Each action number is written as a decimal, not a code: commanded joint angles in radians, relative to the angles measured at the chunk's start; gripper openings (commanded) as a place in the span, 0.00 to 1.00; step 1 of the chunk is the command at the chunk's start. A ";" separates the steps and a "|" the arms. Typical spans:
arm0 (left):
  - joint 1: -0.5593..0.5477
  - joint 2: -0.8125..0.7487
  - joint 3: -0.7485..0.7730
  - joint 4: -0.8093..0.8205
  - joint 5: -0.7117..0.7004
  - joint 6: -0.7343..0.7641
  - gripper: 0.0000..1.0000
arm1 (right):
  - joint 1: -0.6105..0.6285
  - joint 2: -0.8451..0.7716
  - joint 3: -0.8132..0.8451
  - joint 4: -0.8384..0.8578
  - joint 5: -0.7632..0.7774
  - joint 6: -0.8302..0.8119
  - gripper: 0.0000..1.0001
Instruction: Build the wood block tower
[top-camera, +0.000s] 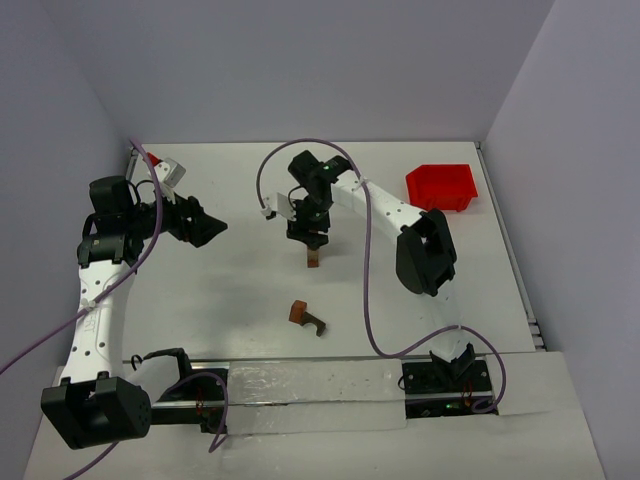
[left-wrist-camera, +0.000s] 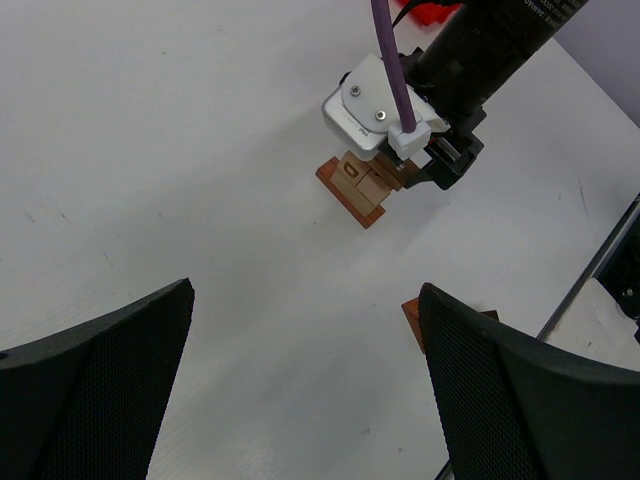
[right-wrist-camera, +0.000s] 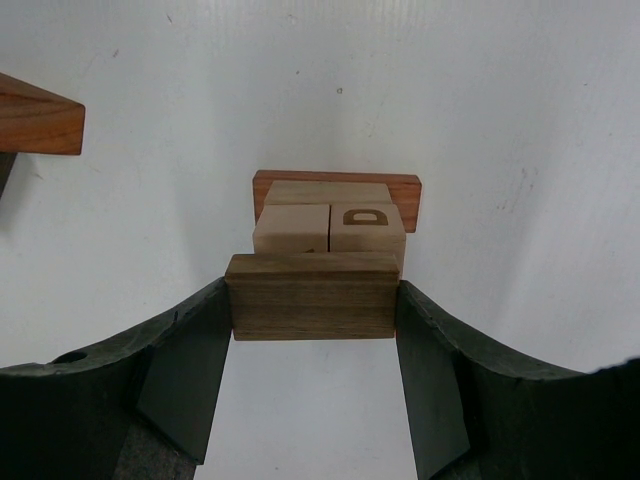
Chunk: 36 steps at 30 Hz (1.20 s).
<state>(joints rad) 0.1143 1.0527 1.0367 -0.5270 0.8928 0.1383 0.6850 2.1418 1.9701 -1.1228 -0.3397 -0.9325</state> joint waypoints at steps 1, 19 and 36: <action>0.005 -0.005 0.037 0.029 0.006 0.002 0.99 | 0.013 -0.021 -0.010 0.035 0.002 0.001 0.27; 0.004 -0.005 0.037 0.024 0.006 0.007 0.99 | 0.013 -0.006 -0.006 0.057 0.019 0.017 0.31; 0.004 -0.003 0.039 0.023 0.006 0.008 0.99 | 0.013 -0.003 -0.033 0.071 0.021 0.024 0.35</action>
<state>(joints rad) 0.1143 1.0527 1.0367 -0.5274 0.8909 0.1387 0.6895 2.1422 1.9429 -1.0794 -0.3176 -0.9131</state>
